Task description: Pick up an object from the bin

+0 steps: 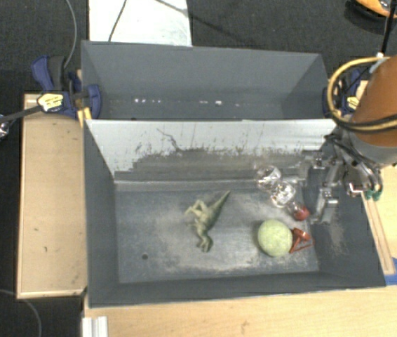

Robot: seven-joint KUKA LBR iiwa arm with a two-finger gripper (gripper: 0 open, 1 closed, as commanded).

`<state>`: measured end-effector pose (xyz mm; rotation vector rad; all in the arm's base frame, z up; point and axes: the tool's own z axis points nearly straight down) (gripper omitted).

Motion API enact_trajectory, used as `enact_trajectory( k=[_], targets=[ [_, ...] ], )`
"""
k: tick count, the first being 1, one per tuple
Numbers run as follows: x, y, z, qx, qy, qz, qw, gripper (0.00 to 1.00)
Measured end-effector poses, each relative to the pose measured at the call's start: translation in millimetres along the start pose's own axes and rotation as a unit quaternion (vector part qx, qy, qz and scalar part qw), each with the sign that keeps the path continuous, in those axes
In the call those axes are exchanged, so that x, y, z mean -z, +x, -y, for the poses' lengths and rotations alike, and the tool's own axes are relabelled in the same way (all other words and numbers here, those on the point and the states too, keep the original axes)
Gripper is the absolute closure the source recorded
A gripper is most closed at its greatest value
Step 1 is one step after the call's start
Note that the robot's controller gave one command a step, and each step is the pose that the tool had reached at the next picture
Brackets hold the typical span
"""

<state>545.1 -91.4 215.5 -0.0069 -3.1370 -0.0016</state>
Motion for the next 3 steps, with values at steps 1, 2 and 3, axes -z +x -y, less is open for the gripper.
enact_trajectory(
  k=[1,2,3],
  targets=[
    [4.5,-1.5,-0.3,0.001,0.001,0.0042,1.0000,0.00],
    [-30.1,-6.9,-0.7,0.038,0.001,0.0061,0.9993,0.00],
    [-88.8,-11.4,-3.7,0.075,0.001,0.0066,0.9972,0.00]
  ],
)
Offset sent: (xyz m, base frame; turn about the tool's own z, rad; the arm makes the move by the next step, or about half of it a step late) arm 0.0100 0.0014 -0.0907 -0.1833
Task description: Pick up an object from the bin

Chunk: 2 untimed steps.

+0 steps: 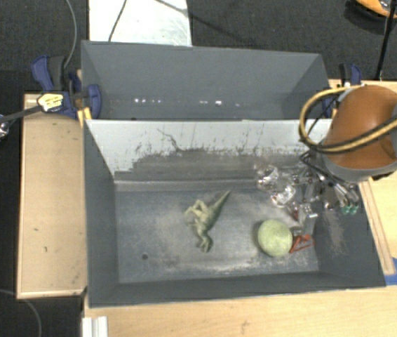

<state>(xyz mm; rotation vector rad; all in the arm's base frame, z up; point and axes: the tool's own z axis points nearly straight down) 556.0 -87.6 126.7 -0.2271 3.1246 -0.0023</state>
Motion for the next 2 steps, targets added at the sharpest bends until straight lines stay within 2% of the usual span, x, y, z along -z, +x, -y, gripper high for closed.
enact_trajectory(
  k=[1,2],
  targets=[
    [-47.8,12.7,-27.4,0.061,0.000,0.0009,0.9982,0.00],
    [-54.3,30.3,-17.0,0.102,-0.001,-0.0010,0.9948,1.00]
  ],
)
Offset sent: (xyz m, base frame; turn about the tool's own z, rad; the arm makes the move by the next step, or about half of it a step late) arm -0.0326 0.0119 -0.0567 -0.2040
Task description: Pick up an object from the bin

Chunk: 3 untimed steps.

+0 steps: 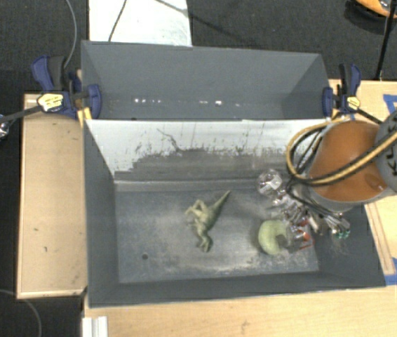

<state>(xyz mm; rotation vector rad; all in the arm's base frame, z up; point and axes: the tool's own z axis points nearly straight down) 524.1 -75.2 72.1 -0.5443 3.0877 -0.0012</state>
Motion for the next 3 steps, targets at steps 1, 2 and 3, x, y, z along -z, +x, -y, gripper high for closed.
enact_trajectory(
  k=[1,2,3],
  targets=[
    [0.0,-0.2,-0.1,0.002,0.000,0.0001,1.0000,1.00],
    [0.0,-0.2,-0.1,0.002,0.000,0.0001,1.0000,1.00],
    [1.1,-3.0,-34.0,0.078,0.002,0.0019,0.9969,1.00]
  ],
)
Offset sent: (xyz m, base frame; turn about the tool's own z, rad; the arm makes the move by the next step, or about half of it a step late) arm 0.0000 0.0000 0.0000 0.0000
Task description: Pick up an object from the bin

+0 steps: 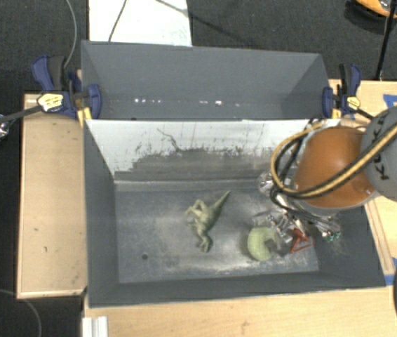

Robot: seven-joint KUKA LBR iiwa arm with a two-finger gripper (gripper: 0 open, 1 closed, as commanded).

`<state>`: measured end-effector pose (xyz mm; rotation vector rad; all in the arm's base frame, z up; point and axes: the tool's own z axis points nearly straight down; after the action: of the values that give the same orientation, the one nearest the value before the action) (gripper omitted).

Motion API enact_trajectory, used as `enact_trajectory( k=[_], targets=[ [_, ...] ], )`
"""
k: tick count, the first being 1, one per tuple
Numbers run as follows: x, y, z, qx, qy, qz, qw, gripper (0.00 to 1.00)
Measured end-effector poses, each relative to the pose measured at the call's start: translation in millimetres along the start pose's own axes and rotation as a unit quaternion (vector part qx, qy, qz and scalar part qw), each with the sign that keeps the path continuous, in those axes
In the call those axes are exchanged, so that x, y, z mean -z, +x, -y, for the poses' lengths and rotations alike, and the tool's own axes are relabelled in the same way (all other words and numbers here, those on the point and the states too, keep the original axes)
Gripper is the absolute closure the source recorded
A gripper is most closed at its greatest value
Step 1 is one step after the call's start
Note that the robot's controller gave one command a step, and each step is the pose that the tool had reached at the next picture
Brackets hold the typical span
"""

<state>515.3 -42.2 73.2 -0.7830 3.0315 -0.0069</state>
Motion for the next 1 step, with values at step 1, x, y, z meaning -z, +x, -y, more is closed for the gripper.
enact_trajectory(
  k=[1],
  targets=[
    [0.0,0.0,0.0,0.002,0.000,0.0000,1.0000,1.00]
  ],
)
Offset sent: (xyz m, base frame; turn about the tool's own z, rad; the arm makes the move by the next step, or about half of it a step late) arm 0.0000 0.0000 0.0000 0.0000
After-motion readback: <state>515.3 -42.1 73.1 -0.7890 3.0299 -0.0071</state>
